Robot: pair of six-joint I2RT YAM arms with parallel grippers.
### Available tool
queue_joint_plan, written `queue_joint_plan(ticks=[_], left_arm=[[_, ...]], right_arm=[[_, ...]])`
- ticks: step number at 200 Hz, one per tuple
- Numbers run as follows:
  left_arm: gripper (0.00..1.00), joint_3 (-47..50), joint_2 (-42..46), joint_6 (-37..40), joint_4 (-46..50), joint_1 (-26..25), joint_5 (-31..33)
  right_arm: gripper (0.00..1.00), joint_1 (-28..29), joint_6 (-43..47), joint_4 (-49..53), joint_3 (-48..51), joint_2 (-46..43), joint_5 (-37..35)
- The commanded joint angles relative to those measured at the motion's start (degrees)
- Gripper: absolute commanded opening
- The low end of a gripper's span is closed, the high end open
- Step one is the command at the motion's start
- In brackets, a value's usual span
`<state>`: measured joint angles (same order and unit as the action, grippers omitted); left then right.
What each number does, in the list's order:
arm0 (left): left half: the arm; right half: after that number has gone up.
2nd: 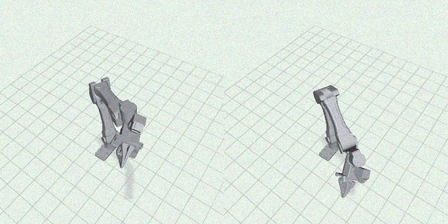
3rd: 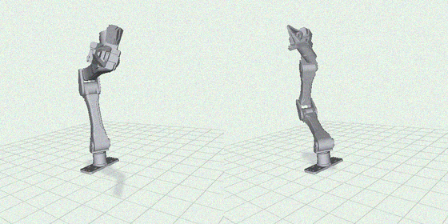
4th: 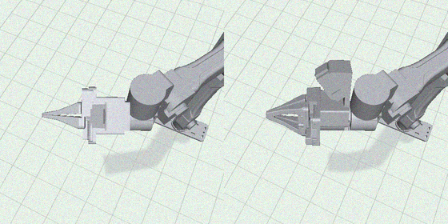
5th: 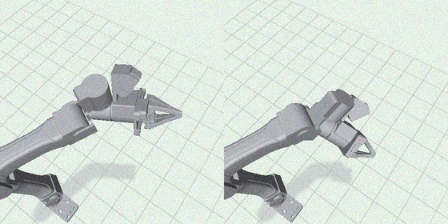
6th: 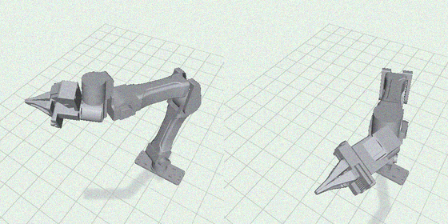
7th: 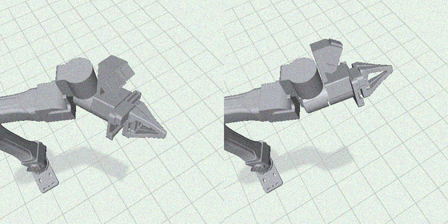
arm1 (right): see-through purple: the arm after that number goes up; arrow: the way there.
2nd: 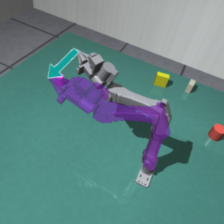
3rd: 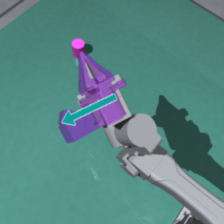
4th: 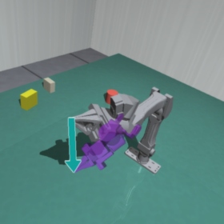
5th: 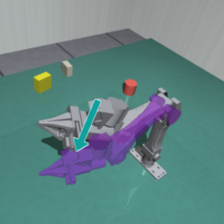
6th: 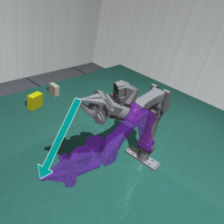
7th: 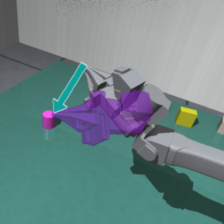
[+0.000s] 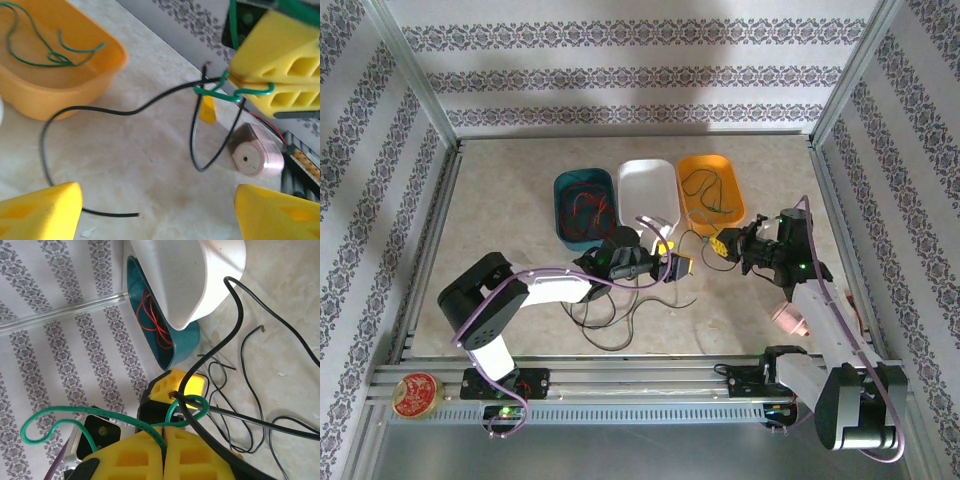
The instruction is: Untangle the cables
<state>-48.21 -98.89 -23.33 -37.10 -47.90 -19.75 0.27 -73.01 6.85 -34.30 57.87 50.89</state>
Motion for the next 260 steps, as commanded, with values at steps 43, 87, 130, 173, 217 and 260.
queue_joint_plan(ticks=[43, 87, 130, 173, 217, 260], left_arm=[[0.73, -4.40, -6.44, -3.03, -8.45, -3.23, -4.08], [0.63, -7.17, -10.37, -5.16, -12.85, -3.16, -1.62], [0.16, -8.09, -11.36, -4.91, -13.53, -3.10, 1.66], [0.00, -3.71, -9.23, -6.35, -14.49, -2.77, 4.37], [0.00, 7.47, -2.10, -6.20, -10.97, -1.60, 8.52], [0.00, 18.55, 5.88, -7.85, -9.77, -0.13, 13.68]], right_arm=[[0.00, 3.13, -5.19, -7.08, -0.98, 0.14, -0.18], [0.00, 4.76, -5.91, -7.97, -0.90, -0.17, -1.22], [0.00, 5.53, -6.53, -8.43, -0.24, -0.89, -1.40], [0.00, 4.69, -6.96, -8.48, 0.27, -2.79, -5.40], [0.00, -2.83, -10.31, -11.13, 2.43, -7.09, -9.42], [0.00, -8.70, -12.71, -14.89, 3.05, -6.98, -8.03]])
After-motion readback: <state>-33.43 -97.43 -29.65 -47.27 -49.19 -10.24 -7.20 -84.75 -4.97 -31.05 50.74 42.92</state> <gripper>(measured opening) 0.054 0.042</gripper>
